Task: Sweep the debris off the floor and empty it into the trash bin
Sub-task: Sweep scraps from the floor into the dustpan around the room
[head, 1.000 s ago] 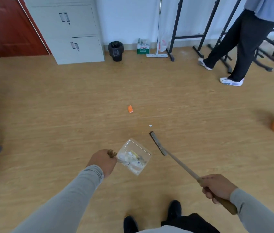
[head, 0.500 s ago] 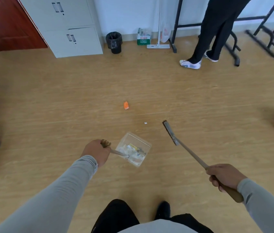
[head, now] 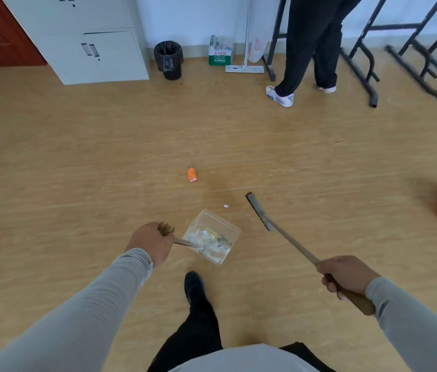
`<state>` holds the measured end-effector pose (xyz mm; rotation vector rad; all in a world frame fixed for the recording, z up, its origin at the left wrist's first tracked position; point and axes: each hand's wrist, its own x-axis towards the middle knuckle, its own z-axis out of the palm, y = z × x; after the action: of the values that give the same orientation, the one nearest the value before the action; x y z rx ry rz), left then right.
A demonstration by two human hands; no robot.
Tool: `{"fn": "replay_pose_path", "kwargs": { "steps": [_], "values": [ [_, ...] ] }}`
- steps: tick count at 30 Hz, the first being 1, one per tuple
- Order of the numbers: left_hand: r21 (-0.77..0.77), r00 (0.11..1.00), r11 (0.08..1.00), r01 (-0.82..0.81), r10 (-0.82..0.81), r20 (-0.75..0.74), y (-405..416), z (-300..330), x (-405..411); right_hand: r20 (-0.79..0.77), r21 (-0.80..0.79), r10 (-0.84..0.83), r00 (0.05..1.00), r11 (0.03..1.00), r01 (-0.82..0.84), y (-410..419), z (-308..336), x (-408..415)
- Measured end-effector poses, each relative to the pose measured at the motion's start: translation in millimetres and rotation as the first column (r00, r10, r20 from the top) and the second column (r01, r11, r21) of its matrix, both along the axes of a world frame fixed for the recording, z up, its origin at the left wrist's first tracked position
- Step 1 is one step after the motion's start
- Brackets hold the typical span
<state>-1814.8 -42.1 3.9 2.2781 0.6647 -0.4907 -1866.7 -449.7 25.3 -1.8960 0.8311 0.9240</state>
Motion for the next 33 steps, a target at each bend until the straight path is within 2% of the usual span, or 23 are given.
{"fn": "replay_pose_path", "kwargs": {
  "steps": [10, 18, 30, 33],
  "values": [
    [0.017, 0.988, 0.994, 0.111, -0.109, -0.106, 49, -50, 106, -0.026, -0.075, -0.007, 1.000, 0.997, 0.006, 73, -9, 110],
    [0.093, 0.970, 0.980, 0.175, -0.156, -0.184, 50, -85, 159, -0.069, -0.110, 0.036, 0.997, 0.993, -0.044, 83, -31, 196],
    [0.154, 0.944, 0.967, 0.205, -0.154, -0.291, 36, -127, 214, -0.154, -0.125, 0.195, 0.969, 0.969, -0.214, 92, -103, 307],
    [0.151, 0.942, 0.966, 0.210, -0.158, -0.297, 37, -133, 215, -0.216, -0.133, 0.308, 0.927, 0.931, -0.340, 106, -127, 303]
  ]
}}
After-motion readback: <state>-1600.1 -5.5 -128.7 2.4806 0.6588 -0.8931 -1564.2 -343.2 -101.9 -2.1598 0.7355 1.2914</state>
